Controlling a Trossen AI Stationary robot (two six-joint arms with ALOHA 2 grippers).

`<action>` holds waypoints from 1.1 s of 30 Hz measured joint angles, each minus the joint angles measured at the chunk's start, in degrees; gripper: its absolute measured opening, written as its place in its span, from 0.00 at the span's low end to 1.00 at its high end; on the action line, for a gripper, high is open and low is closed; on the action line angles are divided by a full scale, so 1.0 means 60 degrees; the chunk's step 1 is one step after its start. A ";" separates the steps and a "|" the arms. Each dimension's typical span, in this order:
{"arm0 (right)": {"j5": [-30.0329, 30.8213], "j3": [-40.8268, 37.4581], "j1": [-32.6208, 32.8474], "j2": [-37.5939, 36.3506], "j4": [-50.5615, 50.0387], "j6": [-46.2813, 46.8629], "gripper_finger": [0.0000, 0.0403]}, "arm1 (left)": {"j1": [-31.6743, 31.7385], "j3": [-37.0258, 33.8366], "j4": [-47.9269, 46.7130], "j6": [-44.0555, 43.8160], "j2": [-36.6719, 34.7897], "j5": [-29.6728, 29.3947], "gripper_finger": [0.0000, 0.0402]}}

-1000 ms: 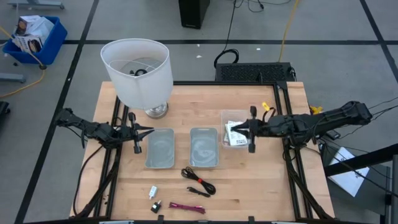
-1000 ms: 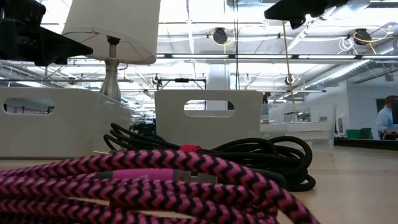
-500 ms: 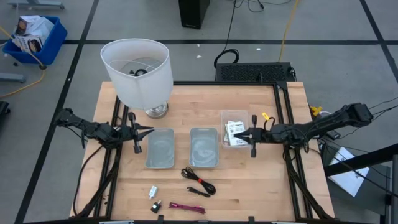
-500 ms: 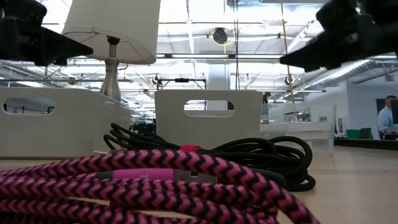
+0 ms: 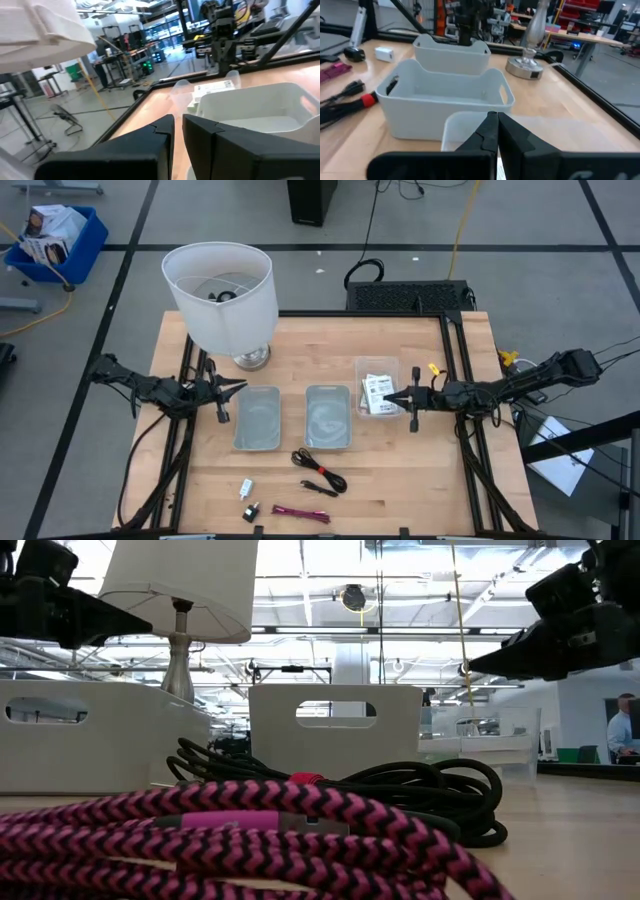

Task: Pick and place items into bin
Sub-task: Adjust the transparent bin

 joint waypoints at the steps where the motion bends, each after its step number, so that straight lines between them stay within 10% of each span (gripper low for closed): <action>1: -0.0039 0.0000 -0.0027 -0.0016 -0.0027 -0.0006 0.00 | 0.0000 0.0000 -0.0008 0.0000 0.0000 -0.0029 0.12; 9: -0.0466 0.2434 0.0440 0.0341 -0.5055 0.0705 0.03 | 0.0000 0.0000 -0.0016 -0.0348 0.0000 -0.0025 0.12; 17: -0.0527 0.5570 0.0736 0.1860 -1.0311 0.1632 0.27 | 0.0000 0.0000 -0.0020 -0.0474 0.0000 -0.0025 0.12; 33: -0.1257 0.7216 0.0507 0.4874 -1.1146 0.2094 0.41 | 0.0000 0.0000 -0.0023 -0.0437 0.0000 -0.0022 0.12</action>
